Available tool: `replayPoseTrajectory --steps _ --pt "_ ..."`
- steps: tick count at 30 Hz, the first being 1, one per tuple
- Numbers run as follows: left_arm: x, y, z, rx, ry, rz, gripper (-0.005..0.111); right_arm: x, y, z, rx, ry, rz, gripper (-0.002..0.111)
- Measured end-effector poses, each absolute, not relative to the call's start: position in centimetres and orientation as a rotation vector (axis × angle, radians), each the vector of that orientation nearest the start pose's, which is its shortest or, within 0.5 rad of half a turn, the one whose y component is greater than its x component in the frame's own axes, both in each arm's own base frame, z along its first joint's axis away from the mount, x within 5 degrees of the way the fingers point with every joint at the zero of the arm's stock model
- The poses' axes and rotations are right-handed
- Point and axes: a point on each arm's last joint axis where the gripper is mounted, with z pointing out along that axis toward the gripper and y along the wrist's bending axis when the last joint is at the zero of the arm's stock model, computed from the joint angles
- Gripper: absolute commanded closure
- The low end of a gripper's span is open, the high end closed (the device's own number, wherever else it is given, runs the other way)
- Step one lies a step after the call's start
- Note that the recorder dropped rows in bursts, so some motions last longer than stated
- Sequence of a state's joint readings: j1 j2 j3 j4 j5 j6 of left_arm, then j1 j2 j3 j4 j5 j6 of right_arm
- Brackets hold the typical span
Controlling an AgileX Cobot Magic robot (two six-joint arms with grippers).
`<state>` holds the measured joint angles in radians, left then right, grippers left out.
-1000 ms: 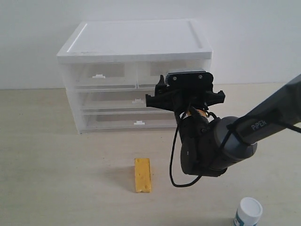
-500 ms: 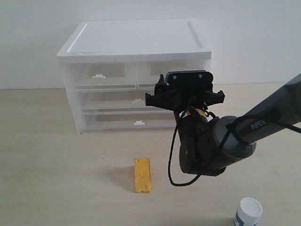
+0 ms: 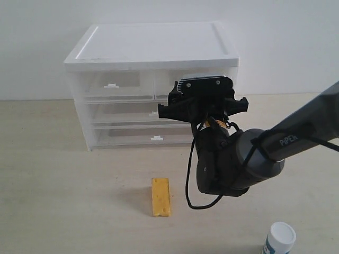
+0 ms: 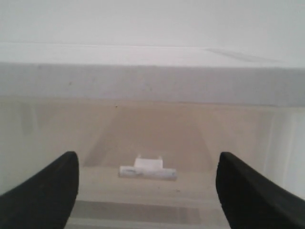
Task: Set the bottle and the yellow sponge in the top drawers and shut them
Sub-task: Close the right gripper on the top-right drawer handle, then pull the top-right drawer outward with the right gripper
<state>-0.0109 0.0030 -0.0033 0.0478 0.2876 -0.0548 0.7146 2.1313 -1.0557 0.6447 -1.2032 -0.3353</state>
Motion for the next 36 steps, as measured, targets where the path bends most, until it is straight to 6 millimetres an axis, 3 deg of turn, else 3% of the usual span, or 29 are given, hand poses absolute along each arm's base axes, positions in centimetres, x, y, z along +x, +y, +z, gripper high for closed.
replayPoseTrajectory --steps 4,9,15,17,20,28,36 --pt "5.5 0.1 18.8 -0.008 1.771 -0.002 0.102 34.6 23.2 15.4 -0.089 1.462 0.068 0.04" --pt "5.5 0.1 18.8 -0.008 1.771 -0.002 0.102 34.7 23.0 15.4 -0.099 1.468 0.02 0.055" --pt "5.5 0.1 18.8 -0.008 1.771 -0.002 0.102 34.7 23.0 15.4 -0.082 1.466 0.032 0.059" --pt "5.5 0.1 18.8 -0.008 1.771 -0.002 0.102 34.7 23.0 15.4 -0.073 1.466 0.044 0.074" --pt "5.5 0.1 18.8 -0.008 1.771 -0.002 0.102 34.6 23.2 15.4 -0.084 1.469 0.071 0.107" --pt "5.5 0.1 18.8 -0.008 1.771 -0.002 0.102 34.6 23.2 15.5 -0.073 1.47 0.088 0.108" --pt "5.5 0.1 18.8 -0.008 1.771 -0.002 0.102 32.7 22.0 16.0 -0.094 1.499 0.139 0.108"
